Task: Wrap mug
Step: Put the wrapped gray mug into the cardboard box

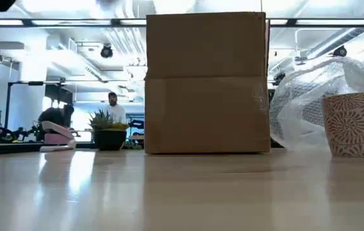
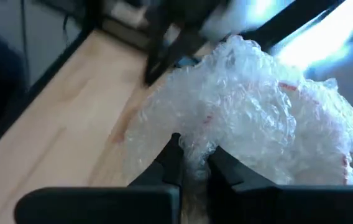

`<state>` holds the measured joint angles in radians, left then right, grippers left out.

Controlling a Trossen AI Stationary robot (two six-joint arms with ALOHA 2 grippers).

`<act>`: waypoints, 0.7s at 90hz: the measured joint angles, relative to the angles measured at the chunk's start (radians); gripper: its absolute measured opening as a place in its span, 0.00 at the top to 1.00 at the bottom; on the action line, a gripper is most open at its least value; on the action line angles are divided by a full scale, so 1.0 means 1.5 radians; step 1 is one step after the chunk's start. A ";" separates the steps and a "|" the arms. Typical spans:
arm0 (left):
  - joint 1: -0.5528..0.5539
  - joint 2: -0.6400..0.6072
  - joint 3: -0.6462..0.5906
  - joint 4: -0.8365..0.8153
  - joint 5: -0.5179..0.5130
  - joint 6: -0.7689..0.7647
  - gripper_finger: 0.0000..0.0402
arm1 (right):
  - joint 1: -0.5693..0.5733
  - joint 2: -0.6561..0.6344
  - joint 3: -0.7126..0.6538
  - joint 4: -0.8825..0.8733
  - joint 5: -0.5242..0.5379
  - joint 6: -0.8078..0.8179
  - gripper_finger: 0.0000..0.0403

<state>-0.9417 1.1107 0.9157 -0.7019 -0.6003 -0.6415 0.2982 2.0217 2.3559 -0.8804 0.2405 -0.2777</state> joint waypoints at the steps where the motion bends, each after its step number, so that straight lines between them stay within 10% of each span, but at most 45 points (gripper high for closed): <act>1: 0.000 0.000 0.000 0.000 -0.001 0.000 1.00 | -0.001 -0.005 0.000 0.001 0.006 -0.001 0.98; 37: 0.001 0.001 -0.019 0.012 -0.009 -0.003 1.00 | -0.214 -0.152 -0.001 -0.229 0.149 0.133 0.98; 63: 0.004 0.003 -0.030 0.022 -0.014 0.000 1.00 | -0.427 -0.077 -0.026 -0.282 -0.062 0.255 0.98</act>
<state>-0.9360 1.1147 0.8710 -0.6685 -0.6209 -0.6411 -0.3426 1.9064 2.3172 -1.3029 0.1479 0.1052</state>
